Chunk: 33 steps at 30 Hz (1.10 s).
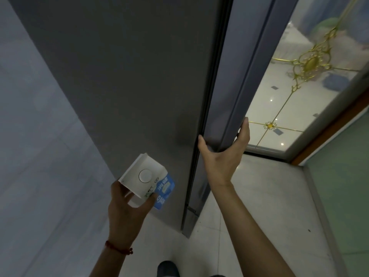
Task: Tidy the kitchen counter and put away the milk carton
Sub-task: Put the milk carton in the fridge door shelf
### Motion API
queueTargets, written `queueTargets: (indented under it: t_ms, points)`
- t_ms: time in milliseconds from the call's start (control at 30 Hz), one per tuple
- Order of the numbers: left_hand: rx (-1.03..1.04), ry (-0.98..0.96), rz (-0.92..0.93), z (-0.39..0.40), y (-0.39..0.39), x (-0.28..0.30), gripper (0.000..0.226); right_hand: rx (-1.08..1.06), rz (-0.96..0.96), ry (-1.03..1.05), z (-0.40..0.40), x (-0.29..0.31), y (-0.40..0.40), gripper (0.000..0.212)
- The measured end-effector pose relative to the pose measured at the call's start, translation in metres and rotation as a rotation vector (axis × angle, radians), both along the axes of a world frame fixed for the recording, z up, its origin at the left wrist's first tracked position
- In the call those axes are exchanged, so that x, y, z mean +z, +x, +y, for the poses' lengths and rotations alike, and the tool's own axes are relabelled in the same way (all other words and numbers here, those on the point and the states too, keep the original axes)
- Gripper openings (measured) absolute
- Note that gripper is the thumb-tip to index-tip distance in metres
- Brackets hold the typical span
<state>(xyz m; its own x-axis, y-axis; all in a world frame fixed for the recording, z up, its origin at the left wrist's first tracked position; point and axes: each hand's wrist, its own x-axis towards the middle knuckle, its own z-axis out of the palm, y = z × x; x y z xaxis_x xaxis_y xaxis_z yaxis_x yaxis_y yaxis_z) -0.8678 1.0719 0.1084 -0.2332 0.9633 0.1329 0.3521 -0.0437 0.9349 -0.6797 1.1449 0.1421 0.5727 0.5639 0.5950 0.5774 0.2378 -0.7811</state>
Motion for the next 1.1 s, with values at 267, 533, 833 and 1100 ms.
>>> queueTargets:
  t_ms: [267,533,833,1100]
  points:
    - [-0.032,0.023,-0.050,0.001,0.006,0.004,0.066,-0.059,-0.190,0.059,0.005,0.006,0.005,0.092]
    - [-0.081,0.060,-0.104,-0.005,0.007,0.018,0.059,-0.002,-0.102,-0.015,-0.014,0.015,0.021,0.099]
    - [-0.366,0.101,-0.130,0.000,0.057,0.035,0.070,-0.254,-0.144,-0.116,-0.101,0.016,0.138,0.095]
    - [-0.702,0.145,-0.330,0.030,0.139,0.067,0.084,-0.455,-0.160,-0.181,-0.117,0.030,0.217,0.079]
